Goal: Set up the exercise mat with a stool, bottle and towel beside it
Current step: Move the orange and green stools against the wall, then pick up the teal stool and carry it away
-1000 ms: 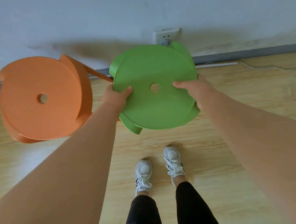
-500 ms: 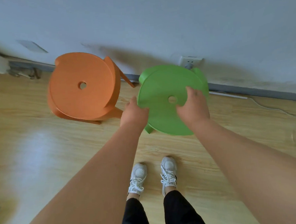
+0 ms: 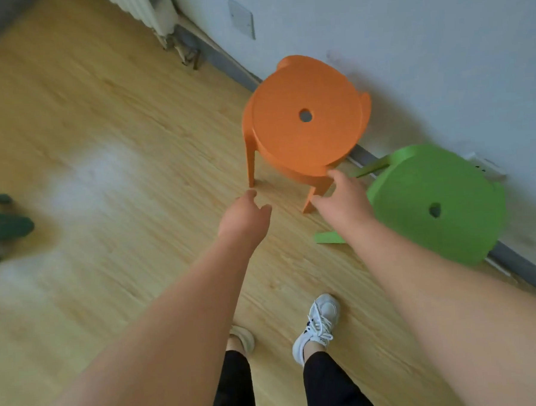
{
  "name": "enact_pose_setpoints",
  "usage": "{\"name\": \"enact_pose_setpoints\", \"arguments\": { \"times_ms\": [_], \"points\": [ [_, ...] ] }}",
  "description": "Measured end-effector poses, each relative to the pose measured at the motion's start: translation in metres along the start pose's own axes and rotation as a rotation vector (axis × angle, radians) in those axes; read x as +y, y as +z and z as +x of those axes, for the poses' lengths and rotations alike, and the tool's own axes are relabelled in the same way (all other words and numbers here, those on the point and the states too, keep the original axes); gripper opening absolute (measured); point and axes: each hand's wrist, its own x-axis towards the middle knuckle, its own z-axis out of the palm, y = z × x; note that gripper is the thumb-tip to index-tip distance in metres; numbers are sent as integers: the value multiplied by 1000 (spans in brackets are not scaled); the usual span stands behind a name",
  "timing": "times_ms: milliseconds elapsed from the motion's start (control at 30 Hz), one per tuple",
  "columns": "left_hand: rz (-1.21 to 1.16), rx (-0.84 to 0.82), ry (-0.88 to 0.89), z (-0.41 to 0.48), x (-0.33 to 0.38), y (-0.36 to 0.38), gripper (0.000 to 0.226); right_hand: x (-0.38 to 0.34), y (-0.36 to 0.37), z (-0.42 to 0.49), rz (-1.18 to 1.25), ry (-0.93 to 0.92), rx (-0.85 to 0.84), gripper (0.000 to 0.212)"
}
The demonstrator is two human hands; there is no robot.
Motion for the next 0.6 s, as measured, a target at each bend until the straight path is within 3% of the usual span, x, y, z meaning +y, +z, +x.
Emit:
{"name": "enact_pose_setpoints", "arguments": {
  "times_ms": [300,600],
  "points": [
    [-190,84,-213,9,-177,-113,53,-181,124,-45,-162,-213,-243,63],
    [-320,182,-418,5,-336,-217,51,-326,231,-86,-267,-341,-349,65]
  ]
}}
